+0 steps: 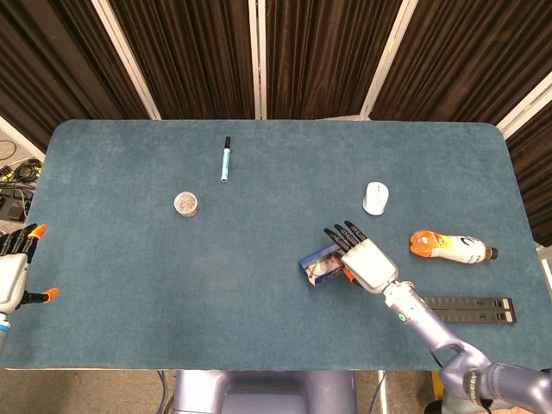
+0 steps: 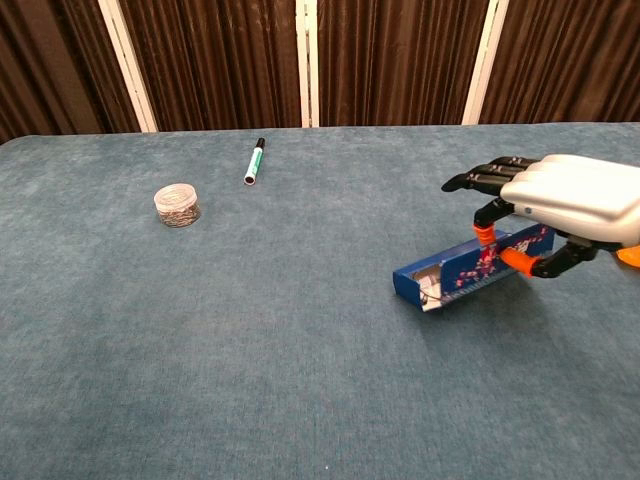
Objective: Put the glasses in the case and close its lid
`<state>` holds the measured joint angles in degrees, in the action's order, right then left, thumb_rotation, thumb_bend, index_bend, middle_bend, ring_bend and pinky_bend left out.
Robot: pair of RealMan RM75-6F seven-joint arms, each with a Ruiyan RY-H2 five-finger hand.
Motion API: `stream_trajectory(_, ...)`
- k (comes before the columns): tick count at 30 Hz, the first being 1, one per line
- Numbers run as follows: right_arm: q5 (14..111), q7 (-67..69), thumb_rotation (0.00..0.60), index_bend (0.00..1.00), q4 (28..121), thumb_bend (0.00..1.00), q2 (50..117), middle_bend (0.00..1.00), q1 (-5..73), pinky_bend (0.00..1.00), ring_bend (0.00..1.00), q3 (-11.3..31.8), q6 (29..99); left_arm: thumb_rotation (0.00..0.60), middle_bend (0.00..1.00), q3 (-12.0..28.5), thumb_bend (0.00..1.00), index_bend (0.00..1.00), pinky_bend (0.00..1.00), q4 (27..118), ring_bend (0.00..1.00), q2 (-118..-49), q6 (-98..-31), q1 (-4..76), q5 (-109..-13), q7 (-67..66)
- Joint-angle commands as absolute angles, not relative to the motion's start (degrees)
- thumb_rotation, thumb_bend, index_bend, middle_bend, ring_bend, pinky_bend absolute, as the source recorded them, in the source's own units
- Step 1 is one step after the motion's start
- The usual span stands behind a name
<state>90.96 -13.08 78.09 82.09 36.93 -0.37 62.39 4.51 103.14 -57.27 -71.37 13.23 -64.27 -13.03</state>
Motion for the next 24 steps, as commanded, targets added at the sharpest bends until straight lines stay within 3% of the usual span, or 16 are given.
stream_trajectory(1, 91.7, -16.7, 0.600, 0.68, 80.9, 0.48, 80.6, 0.05, 37.3, 0.00, 0.00, -0.8, 61.4, 0.600, 0.00, 4.5, 0.00, 0.00, 0.00, 103.3, 0.00, -57.0, -71.3, 13.2, -64.6, -12.5)
stream_trajectory(24, 84.6, -28.8, 0.600, 0.67, 79.4, 0.48, 84.4, 0.03, 41.0, 0.00, 0.00, 2.3, 52.0, 0.600, 0.00, 4.4, 0.00, 0.00, 0.00, 102.5, 0.00, -56.5, -69.9, 13.5, -64.9, -10.8)
